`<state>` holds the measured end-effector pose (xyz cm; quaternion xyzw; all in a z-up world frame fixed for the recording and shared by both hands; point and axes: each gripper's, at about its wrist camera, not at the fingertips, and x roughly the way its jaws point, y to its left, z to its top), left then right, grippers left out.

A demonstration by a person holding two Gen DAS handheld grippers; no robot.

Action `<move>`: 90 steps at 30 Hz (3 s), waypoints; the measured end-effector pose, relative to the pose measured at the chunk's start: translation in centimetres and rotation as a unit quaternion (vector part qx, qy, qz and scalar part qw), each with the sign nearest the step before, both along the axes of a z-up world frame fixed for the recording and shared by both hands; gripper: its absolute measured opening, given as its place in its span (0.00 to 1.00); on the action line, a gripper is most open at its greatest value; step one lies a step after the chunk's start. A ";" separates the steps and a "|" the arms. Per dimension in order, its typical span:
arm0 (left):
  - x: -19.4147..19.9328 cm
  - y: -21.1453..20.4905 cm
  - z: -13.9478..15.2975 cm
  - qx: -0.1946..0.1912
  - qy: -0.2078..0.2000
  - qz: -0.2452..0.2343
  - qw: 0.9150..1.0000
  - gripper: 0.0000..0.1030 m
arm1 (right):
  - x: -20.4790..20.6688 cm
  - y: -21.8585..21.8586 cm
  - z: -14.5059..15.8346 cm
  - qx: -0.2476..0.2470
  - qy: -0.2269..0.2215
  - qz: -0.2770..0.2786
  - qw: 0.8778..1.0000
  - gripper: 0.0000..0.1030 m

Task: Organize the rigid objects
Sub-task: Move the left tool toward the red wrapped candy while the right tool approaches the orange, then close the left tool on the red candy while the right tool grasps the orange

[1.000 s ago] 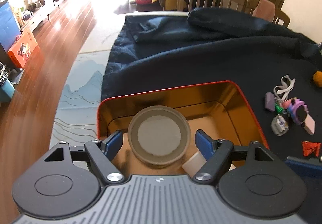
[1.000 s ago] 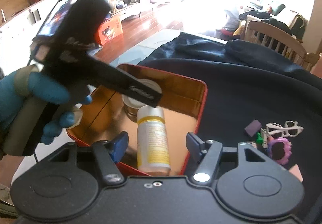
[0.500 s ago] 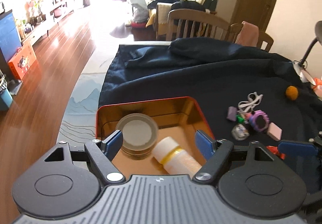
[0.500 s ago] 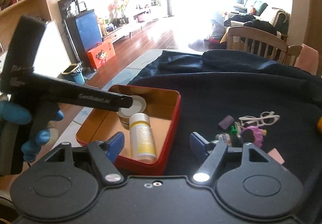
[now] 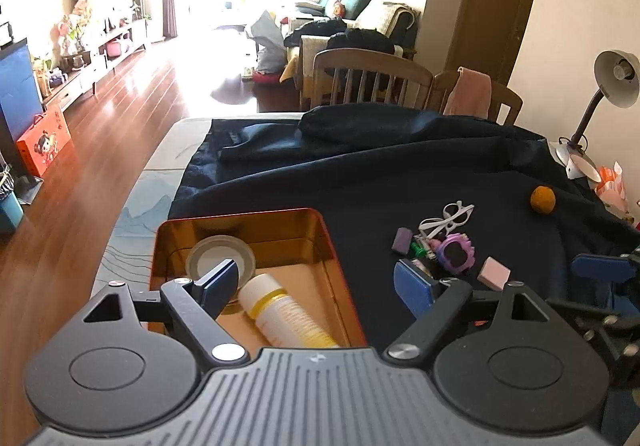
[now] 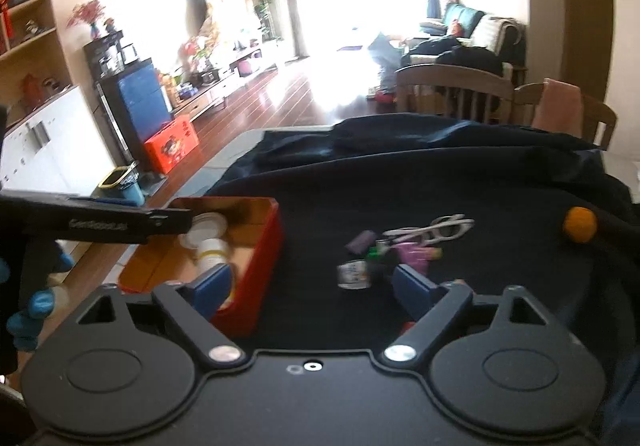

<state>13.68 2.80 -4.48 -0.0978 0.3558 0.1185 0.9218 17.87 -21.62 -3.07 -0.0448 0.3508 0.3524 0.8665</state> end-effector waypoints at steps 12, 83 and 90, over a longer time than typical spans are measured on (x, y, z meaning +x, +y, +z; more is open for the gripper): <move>2.6 -6.4 -0.4 -0.002 -0.001 -0.016 1.000 0.83 | 4.8 -8.6 -0.3 -0.006 -0.019 -0.061 0.998 1.00; 14.2 -18.9 -13.5 -0.003 0.127 -0.153 0.980 0.43 | 29.5 -13.9 -13.8 -0.120 0.033 -0.152 0.981 0.52; 13.9 -18.6 -13.1 -0.014 0.127 -0.145 0.981 0.42 | 27.8 -14.3 -13.1 -0.113 0.041 -0.144 0.982 0.52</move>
